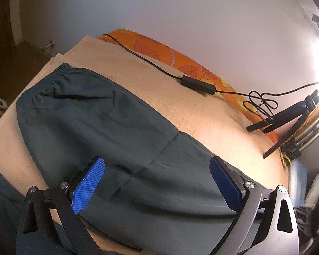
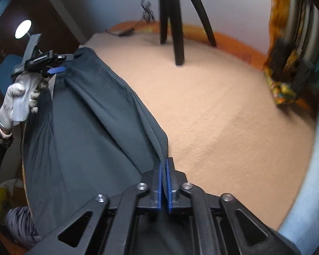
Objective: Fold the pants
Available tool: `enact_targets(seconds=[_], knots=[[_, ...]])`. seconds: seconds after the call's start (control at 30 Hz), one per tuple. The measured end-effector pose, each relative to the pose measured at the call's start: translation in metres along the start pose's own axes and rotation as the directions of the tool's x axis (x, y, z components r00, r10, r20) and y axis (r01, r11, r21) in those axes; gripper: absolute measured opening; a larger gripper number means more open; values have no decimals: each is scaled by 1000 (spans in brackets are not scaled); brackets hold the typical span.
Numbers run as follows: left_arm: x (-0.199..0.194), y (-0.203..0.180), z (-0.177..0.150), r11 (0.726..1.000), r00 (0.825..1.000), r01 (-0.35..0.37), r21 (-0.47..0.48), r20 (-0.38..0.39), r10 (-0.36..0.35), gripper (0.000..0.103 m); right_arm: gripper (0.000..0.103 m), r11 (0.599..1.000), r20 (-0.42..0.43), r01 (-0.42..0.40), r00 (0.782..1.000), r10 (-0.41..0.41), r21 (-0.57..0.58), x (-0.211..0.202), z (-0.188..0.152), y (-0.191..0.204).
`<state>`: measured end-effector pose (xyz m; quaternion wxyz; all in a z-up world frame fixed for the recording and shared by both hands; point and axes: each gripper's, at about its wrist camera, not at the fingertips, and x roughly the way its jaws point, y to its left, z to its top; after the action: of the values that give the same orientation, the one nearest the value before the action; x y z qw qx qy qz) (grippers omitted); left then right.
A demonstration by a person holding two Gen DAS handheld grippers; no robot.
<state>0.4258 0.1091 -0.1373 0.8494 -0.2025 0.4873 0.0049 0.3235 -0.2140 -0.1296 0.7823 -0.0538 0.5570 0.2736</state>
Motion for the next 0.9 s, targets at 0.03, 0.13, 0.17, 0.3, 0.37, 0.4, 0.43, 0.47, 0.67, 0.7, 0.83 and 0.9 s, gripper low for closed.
enact_targets(seconds=[0.03,0.13,0.17,0.3,0.37,0.4,0.43,0.47,0.67,0.7,0.83,0.9], knots=[[0,-1,1,1000,1000,0,-1,-1,0,99,0,1000,46,17,999,-17,-3,-12,-4,7],[0,-5,3,1000,1000,11,-10,-6,-11,99,0,998,161,50,986,-42,-42,-48,-21,36],[1,-6,3,1000,1000,20,-19,-12,-20,99,0,995,179,69,982,-55,-73,-55,-28,47],[8,-12,-1,999,999,30,-39,-38,-32,99,0,973,166,108,983,-74,-204,-61,-58,95],[14,-17,-3,999,998,22,-33,-59,-24,99,0,964,146,117,986,-83,-239,-51,-67,115],[15,-18,-4,999,998,14,-34,-61,-17,99,0,958,133,117,988,-84,-262,-47,-74,122],[18,-19,-4,999,998,6,-40,-64,-8,99,0,957,125,113,989,-82,-269,-44,-76,127],[20,-19,-4,999,998,-1,-48,-69,-3,99,0,955,118,111,990,-81,-276,-42,-79,130],[26,-10,-10,991,997,-66,-114,-40,62,92,0,937,95,130,990,-104,-324,-40,-102,144],[26,-6,-11,990,997,-71,-122,-31,68,88,0,939,96,128,990,-103,-320,-42,-103,143],[19,4,-13,991,996,-75,-108,32,79,34,0,945,113,135,988,-106,-299,-50,-105,139],[18,15,-12,991,998,-42,-130,33,46,8,0,945,126,146,986,-114,-293,-54,-105,138]])
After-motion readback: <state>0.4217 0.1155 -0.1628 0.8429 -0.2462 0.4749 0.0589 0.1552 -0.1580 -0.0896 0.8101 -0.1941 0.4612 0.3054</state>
